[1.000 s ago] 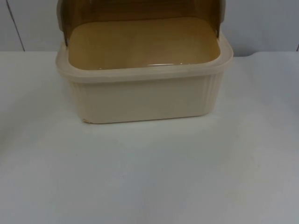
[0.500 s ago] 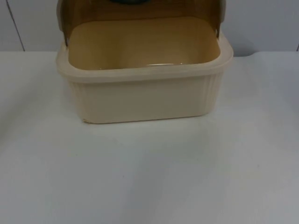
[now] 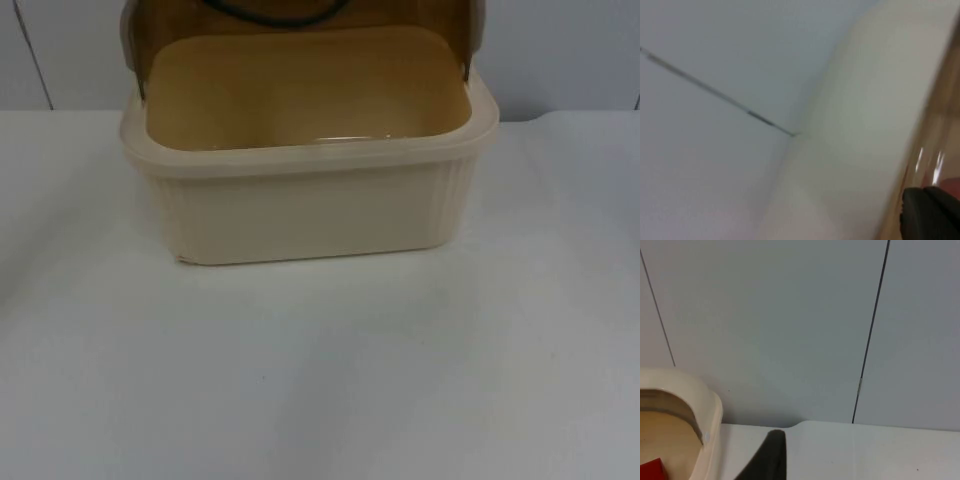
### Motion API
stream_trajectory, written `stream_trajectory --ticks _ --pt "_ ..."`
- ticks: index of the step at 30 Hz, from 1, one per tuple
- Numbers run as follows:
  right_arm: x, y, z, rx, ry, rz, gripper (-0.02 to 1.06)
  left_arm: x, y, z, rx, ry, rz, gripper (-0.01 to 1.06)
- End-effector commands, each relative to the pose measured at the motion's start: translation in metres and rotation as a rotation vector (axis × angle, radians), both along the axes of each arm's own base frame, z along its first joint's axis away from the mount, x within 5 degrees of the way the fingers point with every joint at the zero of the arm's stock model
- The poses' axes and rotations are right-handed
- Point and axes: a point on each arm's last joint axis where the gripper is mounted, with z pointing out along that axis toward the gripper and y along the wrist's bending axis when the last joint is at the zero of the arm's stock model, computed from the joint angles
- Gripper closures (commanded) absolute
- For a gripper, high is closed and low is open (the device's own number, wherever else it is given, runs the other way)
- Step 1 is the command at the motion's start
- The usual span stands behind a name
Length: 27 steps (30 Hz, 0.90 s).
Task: Open the box lid with the left hand, place the block into the box with the right hand, then close the box lid with the left hand.
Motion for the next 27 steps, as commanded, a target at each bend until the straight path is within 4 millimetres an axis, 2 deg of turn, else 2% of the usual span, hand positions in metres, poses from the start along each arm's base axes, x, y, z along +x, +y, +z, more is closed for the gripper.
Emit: stream_trajectory --ticks 1,7,10,13,18,27 --pt "0.0 -0.001 0.001 -0.015 -0.005 -0.005 -0.01 -0.009 -0.008 -0.006 0.025 0.037 -0.035 1.05" --pt "0.0 -0.001 0.001 -0.015 -0.003 -0.005 -0.01 -0.017 -0.014 -0.021 0.053 0.056 -0.045 1.05" --pt "0.0 -0.001 0.001 -0.015 -0.003 -0.005 -0.01 -0.032 -0.021 -0.032 0.092 0.027 -0.038 1.05" --pt "0.0 -0.001 0.001 -0.008 -0.003 -0.007 -0.01 -0.037 -0.022 -0.036 0.105 0.018 -0.033 1.05" --pt "-0.001 -0.001 0.001 -0.003 -0.005 -0.009 -0.01 -0.054 -0.026 -0.056 0.119 0.007 -0.028 1.05" --pt "-0.001 -0.001 0.0 0.011 0.014 -0.006 -0.01 -0.084 -0.014 -0.085 0.103 0.012 -0.03 1.05"
